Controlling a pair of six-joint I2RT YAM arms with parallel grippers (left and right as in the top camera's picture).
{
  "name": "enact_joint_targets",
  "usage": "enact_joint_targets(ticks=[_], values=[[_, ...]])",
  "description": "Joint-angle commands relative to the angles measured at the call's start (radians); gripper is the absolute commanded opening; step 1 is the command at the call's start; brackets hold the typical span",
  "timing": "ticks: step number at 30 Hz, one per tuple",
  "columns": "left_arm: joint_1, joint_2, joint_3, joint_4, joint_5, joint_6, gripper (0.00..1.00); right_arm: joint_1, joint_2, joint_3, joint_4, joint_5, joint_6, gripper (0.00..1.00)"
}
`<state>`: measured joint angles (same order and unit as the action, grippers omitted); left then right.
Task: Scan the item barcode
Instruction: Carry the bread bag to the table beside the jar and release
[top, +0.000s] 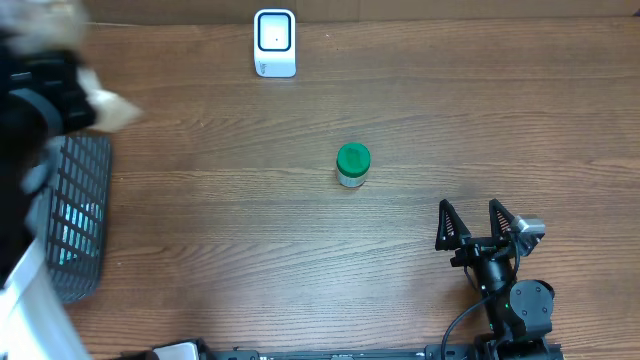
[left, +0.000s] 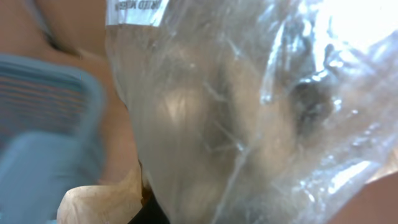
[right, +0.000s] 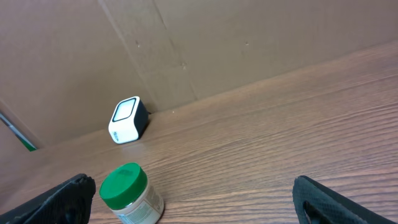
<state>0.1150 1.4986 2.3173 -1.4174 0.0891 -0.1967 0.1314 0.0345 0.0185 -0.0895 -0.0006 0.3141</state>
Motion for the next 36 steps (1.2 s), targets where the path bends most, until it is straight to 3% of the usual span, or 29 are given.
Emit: enact_joint_targets(ticks=[1,7,16,28,29,30,31,33,36], values=[[-0.173,0.106,-0.116,0.0,-0.073,-0.115,0.04,-0.003,-0.009,-0.01,0.006,-0.005,-0.005,1.0],[-0.364,0.256,-0.345,0.138,-0.093,-0.253,0.04,-0.003,-0.009,-0.01,0.006,-0.005,-0.005,1.0],[-0.447,0.525,-0.442,0.248,-0.066,-0.488,0.04,-0.003,-0.009,-0.01,0.006,-0.005,-0.005,1.0],[-0.538,0.69,-0.443,0.244,-0.037,-0.285,0.04,-0.003,-0.009,-0.01,0.006,-0.005,-0.005,1.0],[-0.542,0.687,-0.443,0.244,-0.037,-0.261,0.08,-0.003,-0.009,-0.01,0.006,-0.005,-0.005,1.0],[-0.544,0.685,-0.443,0.238,-0.037,-0.238,0.42,-0.003,-0.009,-0.01,0.006,-0.005,-0.005,1.0],[-0.544,0.683,-0.442,0.227,-0.037,-0.232,0.64,-0.003,-0.009,-0.01,0.006,-0.005,-0.005,1.0],[-0.542,0.679,-0.434,0.197,-0.037,-0.223,0.73,-0.003,-0.009,-0.01,0.006,-0.005,-0.005,1.0],[-0.526,0.658,-0.384,0.132,-0.058,-0.209,0.73,-0.003,-0.009,-0.01,0.006,-0.005,-0.005,1.0]])
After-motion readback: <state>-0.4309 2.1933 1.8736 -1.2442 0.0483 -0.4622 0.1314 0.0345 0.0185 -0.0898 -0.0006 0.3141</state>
